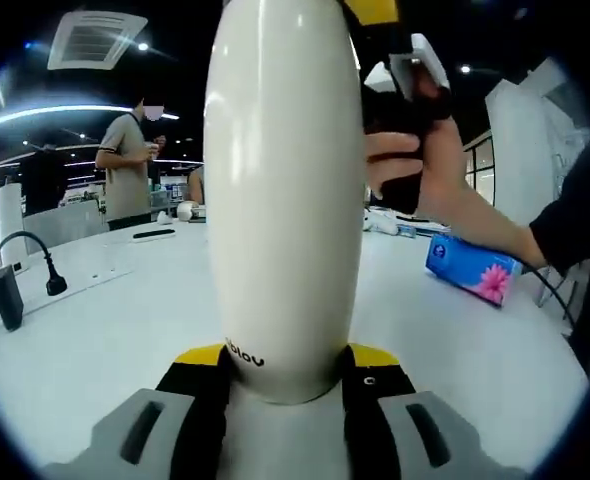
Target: Grasp the water cup twist off the cup lid place the cup lid on the table
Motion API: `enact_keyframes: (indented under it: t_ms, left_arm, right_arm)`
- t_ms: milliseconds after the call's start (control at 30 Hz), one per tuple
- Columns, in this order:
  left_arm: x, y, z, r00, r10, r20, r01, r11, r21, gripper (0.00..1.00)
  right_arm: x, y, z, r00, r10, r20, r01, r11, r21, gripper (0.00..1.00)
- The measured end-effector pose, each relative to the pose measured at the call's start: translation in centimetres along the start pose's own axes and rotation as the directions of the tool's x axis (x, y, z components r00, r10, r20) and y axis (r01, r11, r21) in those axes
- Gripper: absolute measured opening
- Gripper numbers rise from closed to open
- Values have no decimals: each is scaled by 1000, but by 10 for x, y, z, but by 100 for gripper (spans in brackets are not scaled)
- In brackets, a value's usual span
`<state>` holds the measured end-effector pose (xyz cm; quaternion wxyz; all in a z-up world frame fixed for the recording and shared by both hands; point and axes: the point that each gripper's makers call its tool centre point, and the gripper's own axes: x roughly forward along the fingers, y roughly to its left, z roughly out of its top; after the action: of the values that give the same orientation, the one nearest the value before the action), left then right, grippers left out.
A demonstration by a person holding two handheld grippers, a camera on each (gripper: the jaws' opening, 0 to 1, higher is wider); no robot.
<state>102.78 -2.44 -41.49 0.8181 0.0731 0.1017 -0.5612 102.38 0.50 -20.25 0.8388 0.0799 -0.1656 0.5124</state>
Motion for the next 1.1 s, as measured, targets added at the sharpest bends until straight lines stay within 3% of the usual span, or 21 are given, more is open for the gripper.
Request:
enact_keyframes:
  t_ms: [233,467,800,1100]
  left_arm:
    - [0,1,0,1000,1,0,-1,1000,0,46]
    - [1,1,0,1000,1,0,-1,1000,0,46]
    - [3,4,0,1000,0,1,0,1000,0,46]
    - [3,2,0,1000,-2,2,2,1000,0,46]
  right_arm:
    - [3,-1,0,993,116,22,-117,991,64,45]
    - [7,11,-3,968,243,61,-250,958,143,45]
    - [6,11,-3,954,293,59,-298,944,140,45]
    - [5,8,-2,956,288,55,-293,946,137,47]
